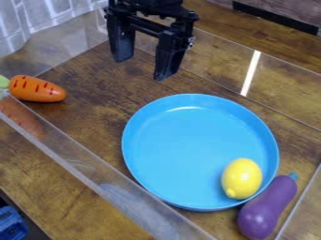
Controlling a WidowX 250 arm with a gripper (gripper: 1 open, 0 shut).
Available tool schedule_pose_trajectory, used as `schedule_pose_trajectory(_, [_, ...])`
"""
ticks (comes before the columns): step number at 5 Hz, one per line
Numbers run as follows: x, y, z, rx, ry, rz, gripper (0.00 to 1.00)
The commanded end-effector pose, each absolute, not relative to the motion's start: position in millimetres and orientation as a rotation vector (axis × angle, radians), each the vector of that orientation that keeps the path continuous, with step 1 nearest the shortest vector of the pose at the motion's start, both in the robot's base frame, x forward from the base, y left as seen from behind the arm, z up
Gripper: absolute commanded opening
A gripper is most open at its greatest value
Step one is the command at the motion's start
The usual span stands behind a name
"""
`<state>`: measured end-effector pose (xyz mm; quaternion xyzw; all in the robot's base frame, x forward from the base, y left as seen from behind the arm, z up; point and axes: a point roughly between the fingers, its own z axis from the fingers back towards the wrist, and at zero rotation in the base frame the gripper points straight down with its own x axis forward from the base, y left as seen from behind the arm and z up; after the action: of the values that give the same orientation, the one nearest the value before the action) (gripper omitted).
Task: Remove the lemon from the blue tray and put it on the table
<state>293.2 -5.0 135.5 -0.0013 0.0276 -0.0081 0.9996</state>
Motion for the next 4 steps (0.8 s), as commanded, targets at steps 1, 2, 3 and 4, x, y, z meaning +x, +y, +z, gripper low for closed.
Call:
schedule_pose_trajectory(1, [293.0,-8.2,129.4,-0.004,0.067,-0.025,1.0])
schedule_pose_trajectory(2, [293.2,-17.5,121.0,-0.007,0.072,-0.047,1.0])
schedule_pose_trajectory(3, [294.0,-27.0,112.5,-0.01,0.073,-0.065,1.0])
schedule_pose_trajectory(4, [295.2,-38.7,104.1,-0.015,0.066,-0.086,1.0])
